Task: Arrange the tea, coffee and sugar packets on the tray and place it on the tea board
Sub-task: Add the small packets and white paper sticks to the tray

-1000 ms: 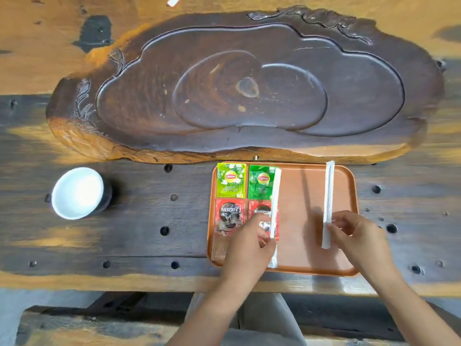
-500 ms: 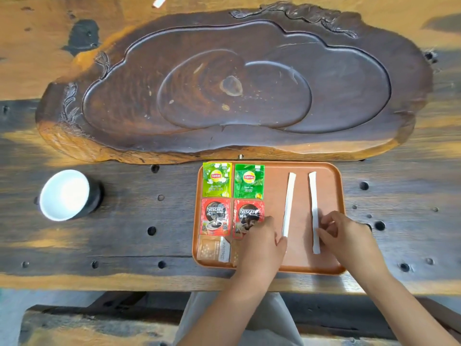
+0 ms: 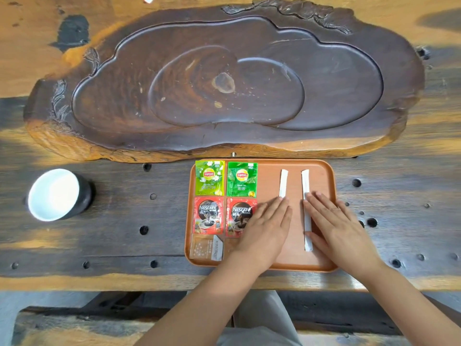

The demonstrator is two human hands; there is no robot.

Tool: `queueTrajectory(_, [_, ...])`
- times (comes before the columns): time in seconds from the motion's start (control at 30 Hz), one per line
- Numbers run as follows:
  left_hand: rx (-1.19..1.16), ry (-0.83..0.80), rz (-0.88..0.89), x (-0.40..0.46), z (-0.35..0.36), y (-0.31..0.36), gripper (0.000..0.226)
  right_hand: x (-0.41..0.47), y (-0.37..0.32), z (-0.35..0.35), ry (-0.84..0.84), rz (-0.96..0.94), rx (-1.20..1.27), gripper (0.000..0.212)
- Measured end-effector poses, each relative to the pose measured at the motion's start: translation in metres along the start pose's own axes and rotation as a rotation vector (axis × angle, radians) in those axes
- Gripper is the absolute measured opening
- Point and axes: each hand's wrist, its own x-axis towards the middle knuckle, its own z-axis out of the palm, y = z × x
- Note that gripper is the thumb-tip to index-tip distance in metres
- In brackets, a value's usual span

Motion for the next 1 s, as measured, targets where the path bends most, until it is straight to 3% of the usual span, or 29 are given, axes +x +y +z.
queueTrajectory(0.37, [-0.095, 0.138, -0.056, 0.000, 0.008, 0.002, 0.083, -0.002, -0.002, 0.000, 0.032, -0.011, 0.028, 0.063])
queueTrajectory(0.53, [0.097, 0.162, -0.066, 0.004, 0.019, 0.000, 0.071, -0.004, 0.003, 0.001, 0.044, -0.015, 0.035, 0.061])
queueTrajectory(1.0, [0.100, 0.187, -0.070, -0.002, 0.024, 0.000, 0.068, -0.004, -0.002, 0.004, 0.055, -0.037, 0.029, 0.059])
